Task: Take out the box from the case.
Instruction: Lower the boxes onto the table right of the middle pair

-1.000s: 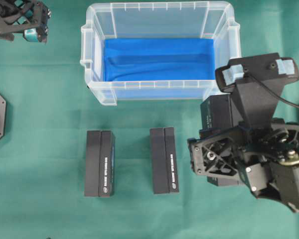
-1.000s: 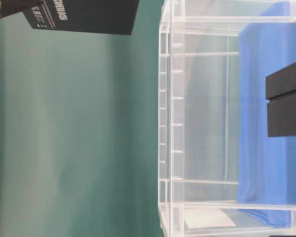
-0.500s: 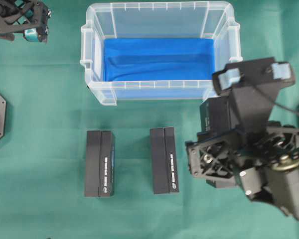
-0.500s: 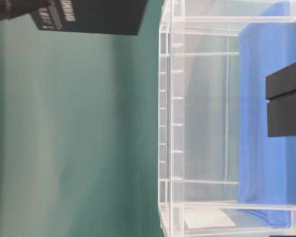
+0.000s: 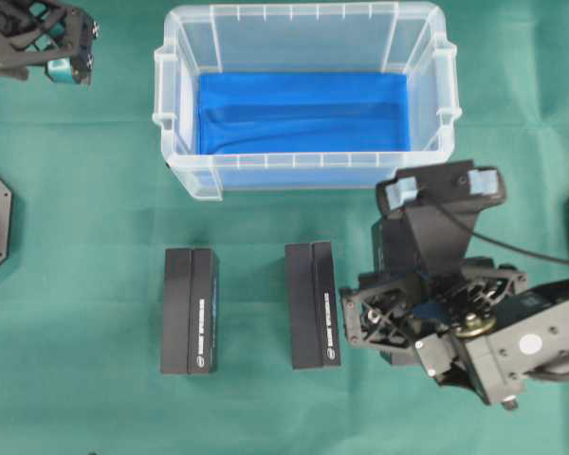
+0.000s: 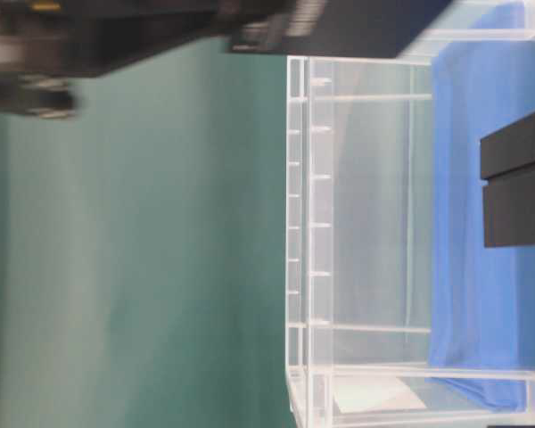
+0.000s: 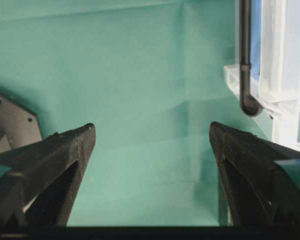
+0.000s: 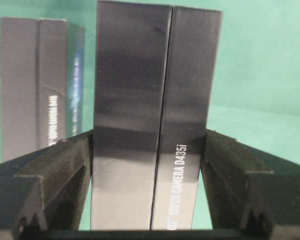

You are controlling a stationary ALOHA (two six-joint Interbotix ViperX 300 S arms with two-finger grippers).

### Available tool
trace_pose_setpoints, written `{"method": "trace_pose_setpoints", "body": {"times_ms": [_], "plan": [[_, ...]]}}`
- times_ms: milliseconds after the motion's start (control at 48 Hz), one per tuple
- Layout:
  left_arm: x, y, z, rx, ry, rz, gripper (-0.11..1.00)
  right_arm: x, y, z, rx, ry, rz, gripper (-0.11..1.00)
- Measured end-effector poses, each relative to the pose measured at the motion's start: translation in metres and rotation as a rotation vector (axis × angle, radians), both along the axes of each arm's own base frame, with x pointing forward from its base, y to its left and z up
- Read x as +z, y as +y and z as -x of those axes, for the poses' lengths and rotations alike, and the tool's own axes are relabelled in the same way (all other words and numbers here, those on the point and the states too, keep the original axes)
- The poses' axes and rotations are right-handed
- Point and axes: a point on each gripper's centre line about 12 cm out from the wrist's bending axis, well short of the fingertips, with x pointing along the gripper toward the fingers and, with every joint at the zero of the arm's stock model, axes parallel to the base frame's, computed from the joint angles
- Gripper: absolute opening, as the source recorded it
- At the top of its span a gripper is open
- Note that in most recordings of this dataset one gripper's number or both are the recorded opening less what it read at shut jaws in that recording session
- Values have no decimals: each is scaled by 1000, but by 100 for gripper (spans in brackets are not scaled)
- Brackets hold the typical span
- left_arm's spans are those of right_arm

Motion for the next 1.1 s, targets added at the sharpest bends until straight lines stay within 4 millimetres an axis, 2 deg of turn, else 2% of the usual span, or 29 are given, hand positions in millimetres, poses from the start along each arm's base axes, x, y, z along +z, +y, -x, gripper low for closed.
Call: {"method": "trace_pose_setpoints", "body": {"times_ms": [229,479,750,1104], "plan": [[-1,0,0,0,2,3,93,-51,2,6,-9,-14,-54,67],[-2,0,1,0,6,3,93,-79,-4,13,-23,-16,-68,66],[-3,0,0,0,4,3,93,-84,-11,15,-32,-2,-64,66],[-3,0,0,1,5,4,93,-85,-9,13,-19,-17,-73,67]]}}
